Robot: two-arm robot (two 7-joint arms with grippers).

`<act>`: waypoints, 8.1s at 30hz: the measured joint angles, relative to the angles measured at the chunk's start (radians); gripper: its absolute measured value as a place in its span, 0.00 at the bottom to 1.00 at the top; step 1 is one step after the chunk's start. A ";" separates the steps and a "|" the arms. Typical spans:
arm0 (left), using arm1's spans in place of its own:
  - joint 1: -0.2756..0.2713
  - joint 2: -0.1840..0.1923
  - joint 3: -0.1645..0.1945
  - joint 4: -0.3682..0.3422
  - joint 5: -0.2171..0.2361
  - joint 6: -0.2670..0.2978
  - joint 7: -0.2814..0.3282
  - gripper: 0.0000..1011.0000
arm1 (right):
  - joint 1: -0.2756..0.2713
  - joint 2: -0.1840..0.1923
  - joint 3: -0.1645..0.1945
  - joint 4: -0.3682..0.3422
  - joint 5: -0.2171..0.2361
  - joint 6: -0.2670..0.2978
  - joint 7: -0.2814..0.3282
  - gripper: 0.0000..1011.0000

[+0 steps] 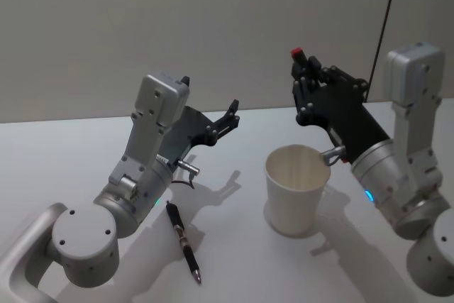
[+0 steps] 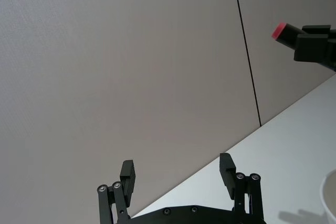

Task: Place the pen into the pen holder.

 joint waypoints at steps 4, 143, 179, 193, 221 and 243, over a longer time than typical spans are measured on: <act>0.000 0.000 0.000 0.000 0.000 0.000 0.000 0.99 | 0.003 -0.021 -0.013 0.030 -0.012 -0.050 -0.013 0.19; 0.000 0.000 0.000 0.000 0.000 0.000 0.000 0.99 | -0.096 0.241 0.077 0.034 0.255 -0.015 -0.051 0.99; 0.000 0.000 0.000 0.000 0.000 0.000 0.000 0.99 | -0.096 0.241 0.076 0.035 0.254 -0.015 -0.051 0.99; 0.000 0.000 0.000 0.000 0.000 0.000 0.000 0.99 | -0.096 0.241 0.076 0.035 0.254 -0.015 -0.051 0.99; 0.000 0.000 0.000 0.000 0.000 0.000 0.000 0.99 | -0.096 0.241 0.076 0.035 0.254 -0.015 -0.051 0.99; 0.000 0.000 0.000 0.000 0.000 0.000 0.000 0.99 | -0.096 0.241 0.076 0.035 0.254 -0.015 -0.051 0.99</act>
